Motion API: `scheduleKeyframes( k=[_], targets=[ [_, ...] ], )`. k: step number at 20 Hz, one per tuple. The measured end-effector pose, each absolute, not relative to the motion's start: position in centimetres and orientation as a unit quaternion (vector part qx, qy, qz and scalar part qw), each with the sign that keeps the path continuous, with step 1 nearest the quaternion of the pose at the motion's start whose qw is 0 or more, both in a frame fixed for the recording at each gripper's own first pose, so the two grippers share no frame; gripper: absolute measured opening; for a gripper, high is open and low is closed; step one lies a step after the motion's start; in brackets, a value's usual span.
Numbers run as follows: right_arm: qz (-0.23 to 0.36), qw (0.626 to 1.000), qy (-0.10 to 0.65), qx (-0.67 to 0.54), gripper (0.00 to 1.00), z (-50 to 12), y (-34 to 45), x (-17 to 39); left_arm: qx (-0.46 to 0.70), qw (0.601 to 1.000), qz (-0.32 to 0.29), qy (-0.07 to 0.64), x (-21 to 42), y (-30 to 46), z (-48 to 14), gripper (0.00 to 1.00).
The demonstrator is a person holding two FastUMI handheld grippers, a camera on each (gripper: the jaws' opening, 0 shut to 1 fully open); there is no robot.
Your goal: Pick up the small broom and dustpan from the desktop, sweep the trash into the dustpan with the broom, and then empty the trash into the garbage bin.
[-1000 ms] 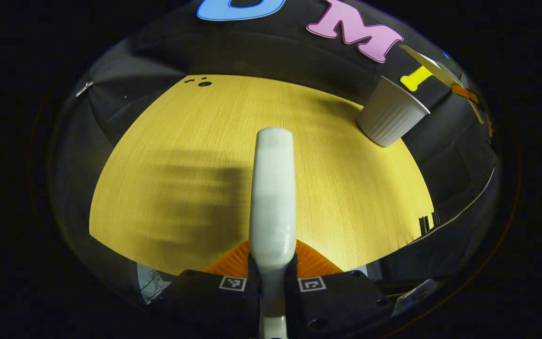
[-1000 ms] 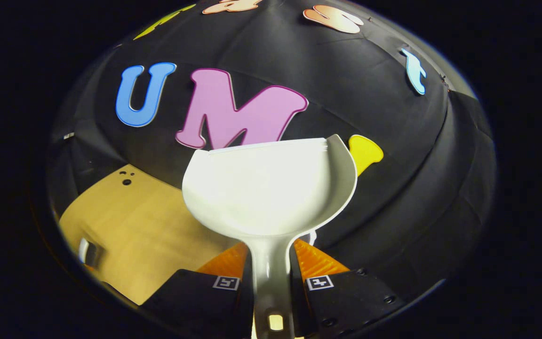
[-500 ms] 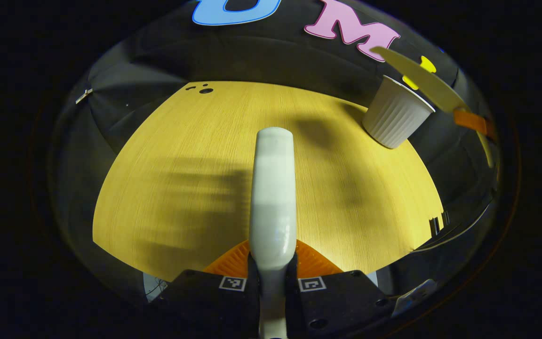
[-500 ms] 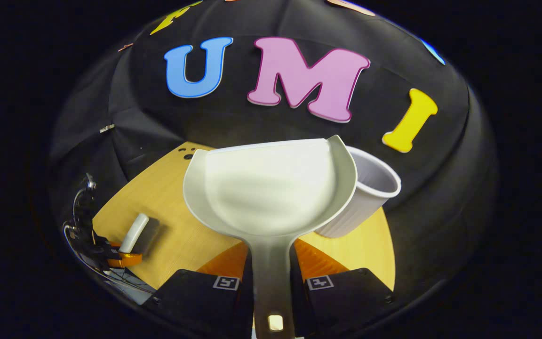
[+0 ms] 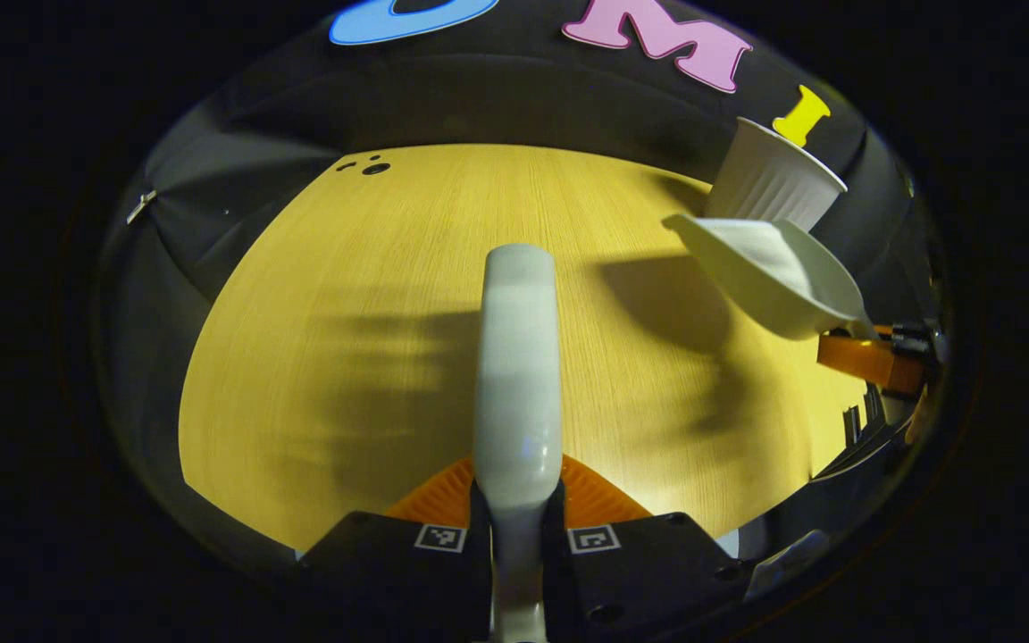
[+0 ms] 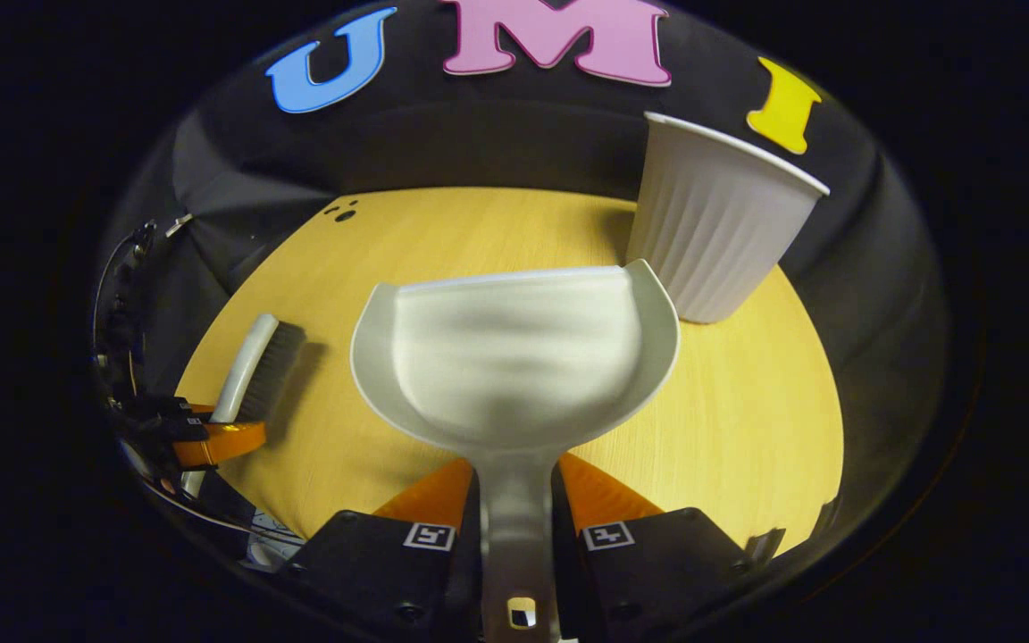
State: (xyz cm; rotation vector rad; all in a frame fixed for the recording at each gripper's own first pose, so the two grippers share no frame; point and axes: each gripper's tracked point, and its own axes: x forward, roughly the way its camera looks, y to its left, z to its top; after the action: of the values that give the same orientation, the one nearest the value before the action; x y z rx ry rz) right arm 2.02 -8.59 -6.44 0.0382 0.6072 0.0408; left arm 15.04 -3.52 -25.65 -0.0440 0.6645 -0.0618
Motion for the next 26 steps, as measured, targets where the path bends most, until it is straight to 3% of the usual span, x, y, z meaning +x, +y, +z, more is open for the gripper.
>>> scheduleKeyframes(
  k=[1, 12, 13, 18, 20, 21, 22, 23, 24, 25, 26],
  targets=[
    [0.019, 0.951, 0.308, 0.024, 0.34, -7.3, -8.9, 2.3, -0.012, 0.944, -0.027, 0.328, 15.2, -3.5, -25.5, 0.26],
    [0.058, 0.923, 0.379, 0.038, 0.41, -11.6, -9.7, 4.6, 0.024, 0.934, 0.022, 0.355, 18.8, -5.9, -26.3, 0.29],
    [0.061, 0.919, 0.388, 0.038, 0.37, -12.1, -9.8, 4.7, 0.028, 0.932, 0.024, 0.360, 18.9, -5.9, -26.4, 0.27],
    [0.068, 0.902, 0.423, 0.059, 0.38, -13.9, -9.2, 3.8, 0.063, 0.924, 0.028, 0.376, 19.5, -5.7, -26.2, 0.30],
    [0.069, 0.900, 0.424, 0.070, 0.39, -13.5, -9.1, 3.7, 0.066, 0.922, 0.028, 0.380, 19.5, -5.7, -26.1, 0.39],
    [0.068, 0.900, 0.424, 0.071, 0.39, -13.5, -9.0, 3.7, 0.063, 0.922, 0.024, 0.381, 19.4, -6.0, -26.1, 0.38],
    [0.069, 0.901, 0.423, 0.072, 0.49, -13.6, -8.9, 3.6, 0.058, 0.923, 0.017, 0.380, 19.3, -6.4, -26.1, 0.38],
    [0.071, 0.901, 0.422, 0.075, 0.55, -13.4, -8.8, 3.6, 0.050, 0.924, 0.006, 0.380, 19.2, -7.0, -26.1, 0.48],
    [0.073, 0.902, 0.419, 0.078, 0.53, -13.2, -8.6, 3.4, 0.045, 0.925, -0.002, 0.378, 19.2, -7.4, -26.0, 0.61],
    [0.071, 0.904, 0.414, 0.078, 0.65, -12.8, -8.6, 3.4, 0.043, 0.926, -0.007, 0.375, 19.0, -7.6, -25.6, 0.73],
    [0.070, 0.906, 0.410, 0.077, 0.82, -12.7, -8.6, 3.2, 0.044, 0.928, -0.008, 0.369, 18.8, -7.7, -25.0, 0.84]
  ],
)
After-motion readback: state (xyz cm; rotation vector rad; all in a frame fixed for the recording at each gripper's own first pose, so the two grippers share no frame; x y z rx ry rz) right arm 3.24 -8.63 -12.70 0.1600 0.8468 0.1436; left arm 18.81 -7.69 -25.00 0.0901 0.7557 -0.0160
